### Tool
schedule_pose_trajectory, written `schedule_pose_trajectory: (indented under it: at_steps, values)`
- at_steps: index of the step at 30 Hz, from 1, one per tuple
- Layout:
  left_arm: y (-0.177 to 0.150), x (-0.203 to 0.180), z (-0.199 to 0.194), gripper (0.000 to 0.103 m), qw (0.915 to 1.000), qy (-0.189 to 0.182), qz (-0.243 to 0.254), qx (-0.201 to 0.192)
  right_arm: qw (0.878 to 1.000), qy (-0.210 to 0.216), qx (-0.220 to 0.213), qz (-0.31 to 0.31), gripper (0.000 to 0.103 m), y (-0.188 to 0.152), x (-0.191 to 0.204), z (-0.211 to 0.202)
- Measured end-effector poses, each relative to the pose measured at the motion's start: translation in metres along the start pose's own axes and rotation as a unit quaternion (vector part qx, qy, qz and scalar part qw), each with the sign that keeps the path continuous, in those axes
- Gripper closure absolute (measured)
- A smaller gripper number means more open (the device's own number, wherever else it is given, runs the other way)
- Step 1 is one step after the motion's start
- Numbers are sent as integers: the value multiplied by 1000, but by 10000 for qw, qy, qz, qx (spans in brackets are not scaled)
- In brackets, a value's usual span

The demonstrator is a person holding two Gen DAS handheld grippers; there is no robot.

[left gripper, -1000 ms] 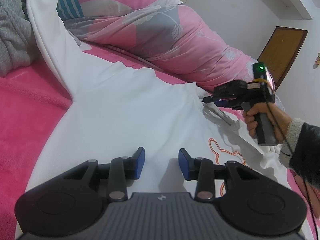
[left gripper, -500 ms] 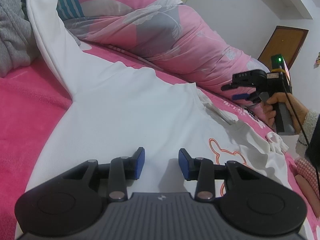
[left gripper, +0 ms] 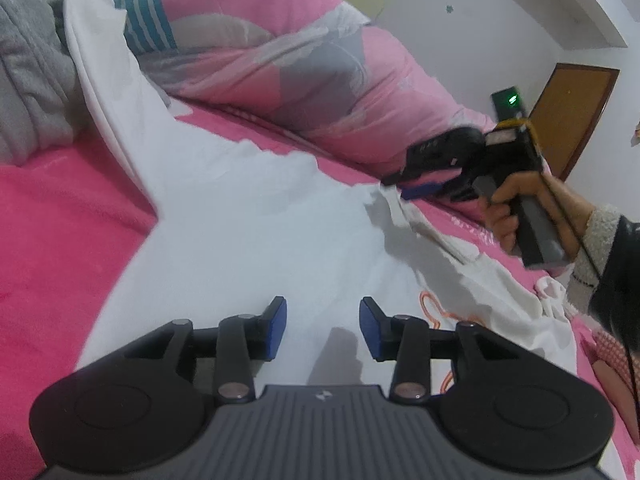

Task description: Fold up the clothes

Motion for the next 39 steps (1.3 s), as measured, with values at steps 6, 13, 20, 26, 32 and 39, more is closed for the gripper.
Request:
schedule_pose_trajectory:
  at_steps: [6, 13, 20, 26, 32, 39]
  values:
    - [2, 8, -3, 60, 9997, 185, -106, -75, 9995, -200, 86, 227, 102, -10, -15, 19]
    - [3, 13, 2, 60, 9994, 278, -222, -33, 9967, -428, -498, 477, 101, 5, -34, 14]
    - [6, 11, -2, 59, 9994, 205, -246, -114, 9978, -244, -492, 374, 99, 0, -40, -35]
    - [6, 14, 1, 58, 9993, 229, -288, -66, 9974, -706, 98, -116, 99, -36, -55, -42]
    - [5, 15, 2, 58, 9993, 219, -302, -28, 9899, -1074, -524, 768, 98, -28, -119, -87]
    - [4, 15, 2, 57, 9994, 202, -290, -15, 9980, -575, -268, -38, 65, -37, -107, -89]
Point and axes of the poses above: each gripper's, at about its wrist camera, not at the fingertips, and z roughly the way its jaws point, x to its left, y to its top, the point moved 10 cm from there along z, roughly the way its jaws point, and after that the axes turned 7 degrees about y, right-handed, at the moved point
